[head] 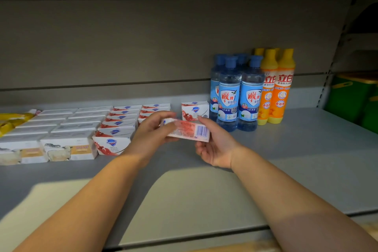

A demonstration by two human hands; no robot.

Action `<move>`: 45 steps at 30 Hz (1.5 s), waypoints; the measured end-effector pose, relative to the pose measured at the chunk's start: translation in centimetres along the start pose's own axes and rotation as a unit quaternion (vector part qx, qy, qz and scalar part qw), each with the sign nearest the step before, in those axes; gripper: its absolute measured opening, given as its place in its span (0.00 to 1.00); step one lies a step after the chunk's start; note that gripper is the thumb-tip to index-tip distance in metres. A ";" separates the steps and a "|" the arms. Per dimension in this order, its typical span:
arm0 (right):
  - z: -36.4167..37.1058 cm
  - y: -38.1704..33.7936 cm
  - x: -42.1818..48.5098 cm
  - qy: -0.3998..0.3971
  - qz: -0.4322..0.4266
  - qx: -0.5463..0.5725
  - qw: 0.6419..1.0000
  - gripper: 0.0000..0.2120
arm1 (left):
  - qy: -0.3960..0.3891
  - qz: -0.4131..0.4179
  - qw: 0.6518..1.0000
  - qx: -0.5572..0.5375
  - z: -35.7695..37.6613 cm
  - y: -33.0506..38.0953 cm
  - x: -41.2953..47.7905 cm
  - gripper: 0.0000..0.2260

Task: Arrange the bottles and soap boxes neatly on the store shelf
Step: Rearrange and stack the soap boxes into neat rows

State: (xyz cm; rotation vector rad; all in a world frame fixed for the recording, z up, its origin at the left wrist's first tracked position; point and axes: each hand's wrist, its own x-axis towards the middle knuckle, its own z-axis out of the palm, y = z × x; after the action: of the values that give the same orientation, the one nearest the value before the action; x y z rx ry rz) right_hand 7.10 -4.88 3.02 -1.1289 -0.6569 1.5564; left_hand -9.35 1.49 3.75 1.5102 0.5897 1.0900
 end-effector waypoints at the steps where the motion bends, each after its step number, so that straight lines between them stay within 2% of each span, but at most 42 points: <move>1: 0.2 0.2 0.1 0.009 -0.007 -0.035 0.999 0.24 | 0.011 -0.058 0.997 -0.059 0.0 0.0 0.2 0.08; 3: 0.6 0.7 0.5 0.032 -0.028 -0.118 0.992 0.27 | 0.025 -0.159 0.977 -0.137 -0.4 0.2 0.4 0.11; 7: 0.9 1.1 0.8 0.082 -0.138 -0.183 0.970 0.19 | 0.067 -0.298 0.937 -0.170 -0.8 0.1 0.4 0.17; 10: 0.7 1.1 0.6 0.069 -0.217 -0.274 0.934 0.12 | 0.042 -0.365 0.912 -0.184 -0.5 0.2 0.3 0.19; 12: 0.7 1.2 0.5 0.065 -0.224 -0.275 0.933 0.09 | 0.012 -0.376 0.913 -0.159 -0.6 0.3 0.4 0.24; 14: 0.8 1.0 0.4 0.073 -0.192 -0.223 0.953 0.10 | -0.024 -0.363 0.929 -0.076 -0.9 0.2 0.6 0.29; 16: 0.8 0.7 0.2 0.068 -0.124 -0.160 0.977 0.12 | -0.040 -0.344 0.938 -0.013 -0.9 0.3 0.7 0.26; 19: 0.8 0.5 -0.3 0.045 -0.029 -0.076 0.996 0.15 | -0.027 -0.341 0.939 0.017 -1.1 0.2 0.7 0.19; 21: 0.9 0.6 -0.2 0.040 -0.039 -0.076 0.996 0.16 | -0.026 -0.335 0.942 -0.002 -1.0 0.3 0.6 0.18; 22: 1.0 0.6 -0.1 0.047 -0.072 -0.095 0.992 0.16 | -0.022 -0.323 0.946 -0.018 -1.0 0.4 0.6 0.19; 25: 0.9 0.8 0.4 0.093 -0.244 -0.188 0.947 0.17 | 0.002 -0.283 0.951 -0.127 -1.0 0.7 0.8 0.23; 28: 0.2 1.2 0.7 0.097 -0.396 -0.313 0.858 0.21 | -0.021 -0.265 0.937 -0.226 -0.8 0.9 0.7 0.24; 31: -0.2 1.5 0.7 0.041 -0.481 -0.429 0.763 0.19 | -0.015 -0.256 0.939 -0.229 -0.6 0.8 0.4 0.16; 33: -0.2 1.5 0.7 0.035 -0.512 -0.448 0.732 0.21 | 0.003 -0.254 0.935 -0.246 -0.6 0.8 0.2 0.12; 34: -0.3 1.4 0.7 0.032 -0.514 -0.451 0.729 0.22 | 0.013 -0.252 0.933 -0.256 -0.6 0.7 0.1 0.10; 35: -0.4 1.3 0.6 0.025 -0.502 -0.447 0.740 0.25 | 0.022 -0.245 0.932 -0.265 -0.5 0.7 0.1 0.09; 37: -0.1 1.3 0.3 0.015 -0.441 -0.398 0.804 0.31 | 0.026 -0.220 0.938 -0.267 -0.4 0.8 0.2 0.07; 39: 0.4 1.4 0.5 0.042 -0.380 -0.301 0.873 0.33 | 0.023 -0.185 0.952 -0.241 -0.3 0.8 0.3 0.10; 41: 0.5 1.2 0.9 0.082 -0.330 -0.216 0.915 0.32 | 0.024 -0.153 0.962 -0.226 -0.2 0.7 0.4 0.17; 43: 0.3 0.7 0.9 0.067 -0.272 -0.156 0.947 0.22 | 0.005 -0.111 0.970 -0.215 -0.1 0.8 0.3 0.20; 45: -0.1 0.6 0.8 0.025 -0.245 -0.155 0.957 0.09 | -0.009 -0.069 0.980 -0.187 -0.1 1.0 0.1 0.18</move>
State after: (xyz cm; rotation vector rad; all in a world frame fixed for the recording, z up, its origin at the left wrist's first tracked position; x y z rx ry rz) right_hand 6.92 -4.30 2.22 -1.1202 -1.0822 1.0185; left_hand -9.53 1.39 4.74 1.1352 0.4414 1.0130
